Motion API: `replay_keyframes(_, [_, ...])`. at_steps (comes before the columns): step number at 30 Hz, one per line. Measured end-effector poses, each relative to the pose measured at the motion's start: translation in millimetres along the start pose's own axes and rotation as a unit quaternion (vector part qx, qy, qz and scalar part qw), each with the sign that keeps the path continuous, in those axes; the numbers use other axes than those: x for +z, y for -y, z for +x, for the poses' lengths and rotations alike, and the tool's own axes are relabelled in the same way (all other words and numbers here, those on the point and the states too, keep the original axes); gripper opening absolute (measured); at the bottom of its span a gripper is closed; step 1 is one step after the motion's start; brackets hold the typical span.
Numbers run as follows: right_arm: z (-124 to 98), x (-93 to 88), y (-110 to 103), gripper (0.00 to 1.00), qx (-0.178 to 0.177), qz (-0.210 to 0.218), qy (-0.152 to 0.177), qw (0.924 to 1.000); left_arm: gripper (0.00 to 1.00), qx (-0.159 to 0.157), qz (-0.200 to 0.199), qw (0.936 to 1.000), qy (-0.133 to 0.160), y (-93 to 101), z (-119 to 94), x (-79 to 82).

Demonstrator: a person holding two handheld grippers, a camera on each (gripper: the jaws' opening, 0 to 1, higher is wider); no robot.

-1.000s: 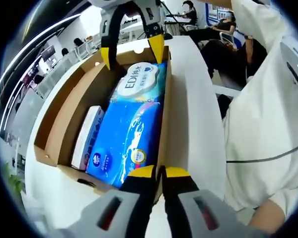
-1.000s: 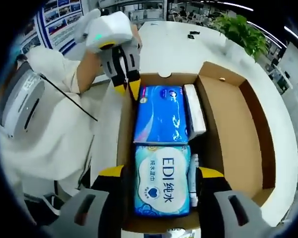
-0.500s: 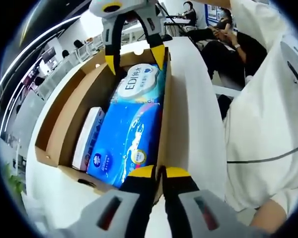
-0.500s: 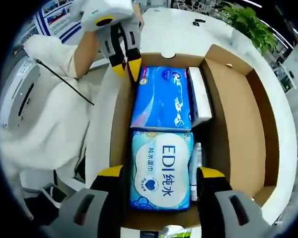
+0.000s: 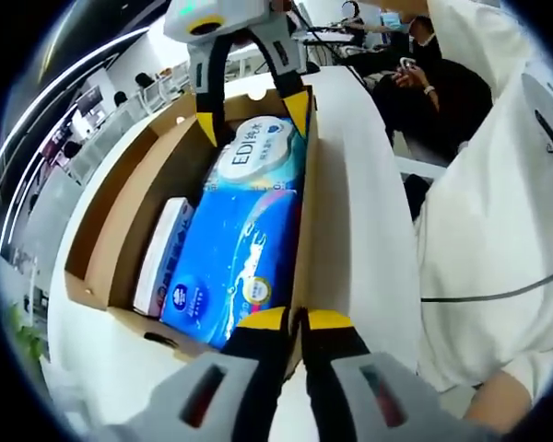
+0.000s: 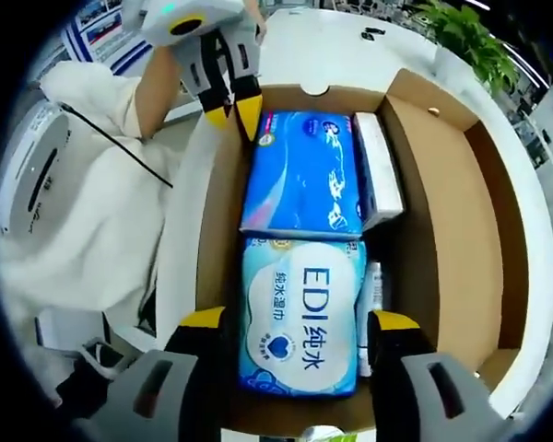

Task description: Operate the shoe box by opening the lid, removing the specified soft item, and placing it in the target area until the item is outside and the box remains undamaged.

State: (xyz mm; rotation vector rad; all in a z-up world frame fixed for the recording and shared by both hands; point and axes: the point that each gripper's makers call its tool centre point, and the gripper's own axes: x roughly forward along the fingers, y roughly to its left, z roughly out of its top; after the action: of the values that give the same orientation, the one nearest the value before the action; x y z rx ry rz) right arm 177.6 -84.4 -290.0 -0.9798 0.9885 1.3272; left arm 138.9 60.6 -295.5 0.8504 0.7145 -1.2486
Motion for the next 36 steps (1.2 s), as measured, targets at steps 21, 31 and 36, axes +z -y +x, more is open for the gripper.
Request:
replay_keyframes(21, [37.5,-12.5,2.5,0.63,-0.003,-0.008,-0.066,0.9978,0.05,-0.004,0.001,1.0000,-0.002,-0.6,-0.2,-0.7])
replay_keyframes(31, [53.3,-20.0,3.4,0.69,0.025,0.007,-0.115,0.9930,0.05,-0.009,-0.003,0.9999,-0.006,0.4,0.6,-0.7])
replay_keyframes(36, [54.5,-21.1,2.3,0.69,0.020,0.003,-0.132,0.9911,0.05,-0.010,-0.002,0.9999,-0.006,0.4,0.8,-0.9])
